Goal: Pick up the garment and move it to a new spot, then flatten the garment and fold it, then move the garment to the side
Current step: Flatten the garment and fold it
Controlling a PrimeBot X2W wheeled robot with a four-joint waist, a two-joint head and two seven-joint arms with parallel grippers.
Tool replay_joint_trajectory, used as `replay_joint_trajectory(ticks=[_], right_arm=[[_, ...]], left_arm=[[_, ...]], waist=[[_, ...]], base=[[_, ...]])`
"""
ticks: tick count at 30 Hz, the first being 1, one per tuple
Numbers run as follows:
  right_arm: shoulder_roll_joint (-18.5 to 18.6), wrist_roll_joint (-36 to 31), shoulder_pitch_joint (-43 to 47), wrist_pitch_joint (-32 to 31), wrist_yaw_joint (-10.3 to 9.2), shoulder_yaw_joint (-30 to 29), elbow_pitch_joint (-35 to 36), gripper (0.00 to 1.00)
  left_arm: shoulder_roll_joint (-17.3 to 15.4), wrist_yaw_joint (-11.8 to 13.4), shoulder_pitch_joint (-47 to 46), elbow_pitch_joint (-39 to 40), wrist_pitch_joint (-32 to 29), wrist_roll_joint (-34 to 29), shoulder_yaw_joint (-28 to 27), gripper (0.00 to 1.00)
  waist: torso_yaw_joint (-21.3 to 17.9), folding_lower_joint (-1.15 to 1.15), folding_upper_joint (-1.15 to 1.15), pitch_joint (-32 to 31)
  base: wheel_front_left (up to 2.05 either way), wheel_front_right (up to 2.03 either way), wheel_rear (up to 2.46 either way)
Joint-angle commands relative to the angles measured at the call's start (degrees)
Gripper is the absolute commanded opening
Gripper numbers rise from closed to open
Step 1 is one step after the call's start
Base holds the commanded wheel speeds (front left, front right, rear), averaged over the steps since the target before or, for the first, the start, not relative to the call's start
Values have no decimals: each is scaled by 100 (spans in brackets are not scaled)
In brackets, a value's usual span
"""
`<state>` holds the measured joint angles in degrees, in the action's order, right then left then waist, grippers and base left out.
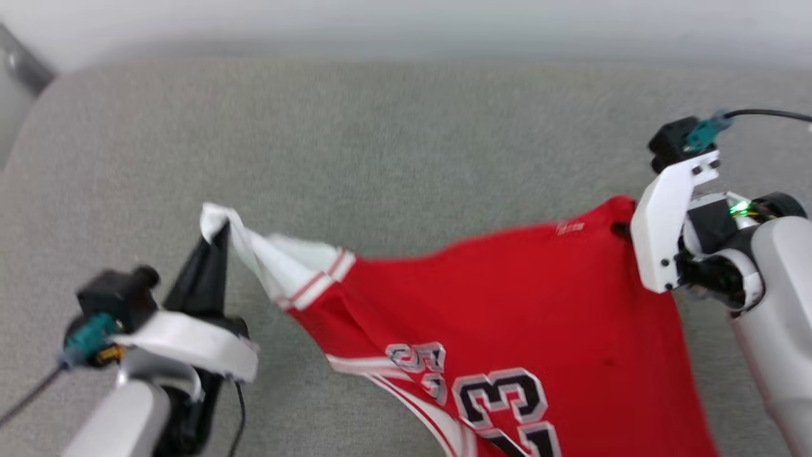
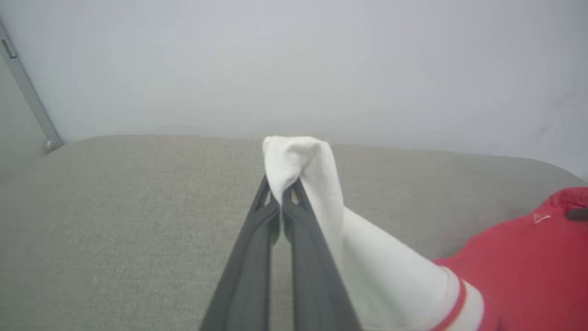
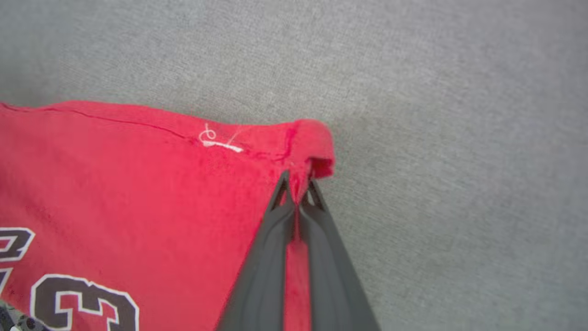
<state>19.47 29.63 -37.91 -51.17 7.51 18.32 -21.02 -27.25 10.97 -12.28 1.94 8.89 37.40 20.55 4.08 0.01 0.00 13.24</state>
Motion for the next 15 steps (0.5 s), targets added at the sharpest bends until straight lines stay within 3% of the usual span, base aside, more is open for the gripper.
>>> replay_joint_trajectory(ticks=[1, 6, 15], right_arm=[[17, -7, -86, 109, -4, -63, -55, 0], [20, -15, -279, 477, -4, -234, -109, 0], [77, -167, -958, 933, -3, -497, -233, 0]], left_arm=[[-44, -46, -157, 31, -97, 30, -28, 0], [-178, -291, -966, -131, -414, 132, -98, 0], [-146, -554, -2625, -1096, -902, 166, -105, 0]], waist=[[-169, -1, 0, -458], [-325, -1, 0, -976], [-499, -1, 0, -1145]], base=[[0, 0, 0], [0, 0, 0], [0, 0, 0]])
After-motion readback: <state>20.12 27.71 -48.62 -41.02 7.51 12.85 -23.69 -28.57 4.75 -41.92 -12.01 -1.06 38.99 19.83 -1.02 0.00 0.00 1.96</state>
